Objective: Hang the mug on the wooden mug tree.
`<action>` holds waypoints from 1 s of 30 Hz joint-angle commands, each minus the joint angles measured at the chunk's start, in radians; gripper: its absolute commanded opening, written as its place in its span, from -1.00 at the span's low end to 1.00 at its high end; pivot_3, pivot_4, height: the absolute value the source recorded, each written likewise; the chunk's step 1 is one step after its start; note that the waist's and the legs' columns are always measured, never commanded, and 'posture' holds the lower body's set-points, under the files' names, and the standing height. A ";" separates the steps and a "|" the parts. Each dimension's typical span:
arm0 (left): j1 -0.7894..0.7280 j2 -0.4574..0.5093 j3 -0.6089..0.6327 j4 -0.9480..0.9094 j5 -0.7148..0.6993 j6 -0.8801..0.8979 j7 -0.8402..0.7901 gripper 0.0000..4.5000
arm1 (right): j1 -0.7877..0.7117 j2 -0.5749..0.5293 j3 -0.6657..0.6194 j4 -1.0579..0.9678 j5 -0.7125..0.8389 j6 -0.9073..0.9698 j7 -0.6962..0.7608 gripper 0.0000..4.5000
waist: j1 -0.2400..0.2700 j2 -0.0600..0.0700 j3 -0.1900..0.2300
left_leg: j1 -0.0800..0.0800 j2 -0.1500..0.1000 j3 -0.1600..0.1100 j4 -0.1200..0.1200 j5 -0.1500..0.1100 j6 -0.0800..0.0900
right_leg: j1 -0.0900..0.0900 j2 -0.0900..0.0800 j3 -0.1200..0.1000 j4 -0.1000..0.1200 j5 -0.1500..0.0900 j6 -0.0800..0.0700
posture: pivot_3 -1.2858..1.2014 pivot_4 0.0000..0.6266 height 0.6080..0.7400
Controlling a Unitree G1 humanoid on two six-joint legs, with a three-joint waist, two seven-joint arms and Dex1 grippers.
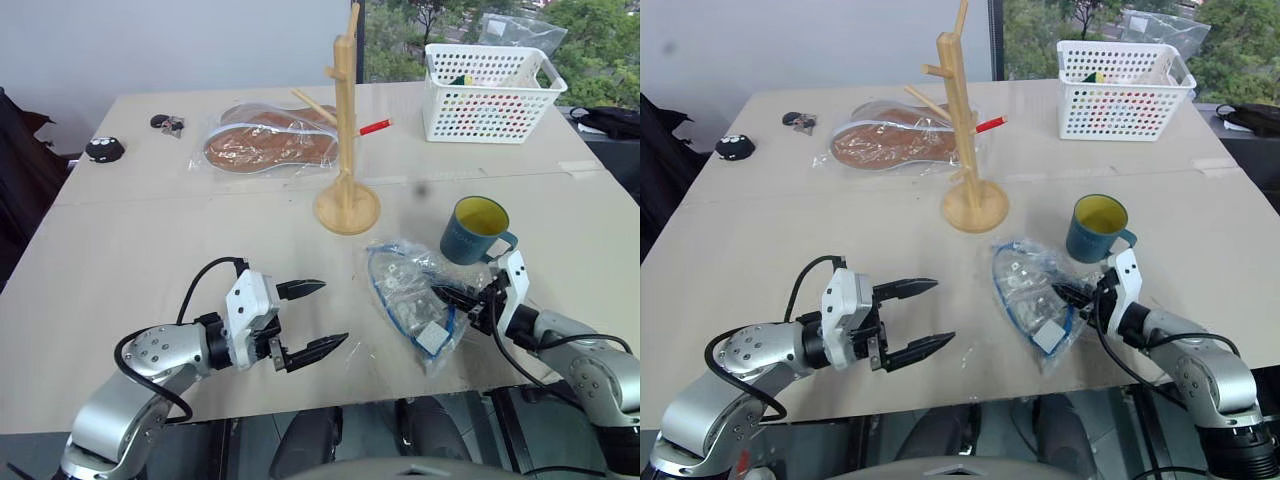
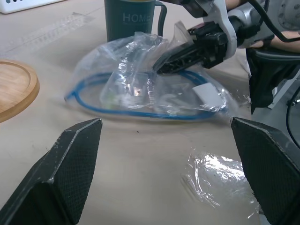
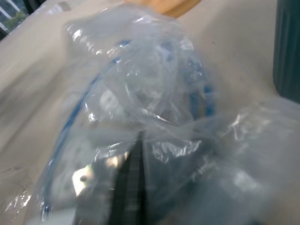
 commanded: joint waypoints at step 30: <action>-0.537 -0.018 -0.205 0.075 -0.162 0.131 -0.171 1.00 | 0.245 -0.440 -0.706 0.365 -0.081 -0.142 0.228 -0.99 | -0.001 0.000 0.001 | -0.001 -0.001 0.002 0.003 0.000 0.001 | 0.002 0.000 0.000 -0.001 0.000 0.000 | 0.03 -0.52 1.00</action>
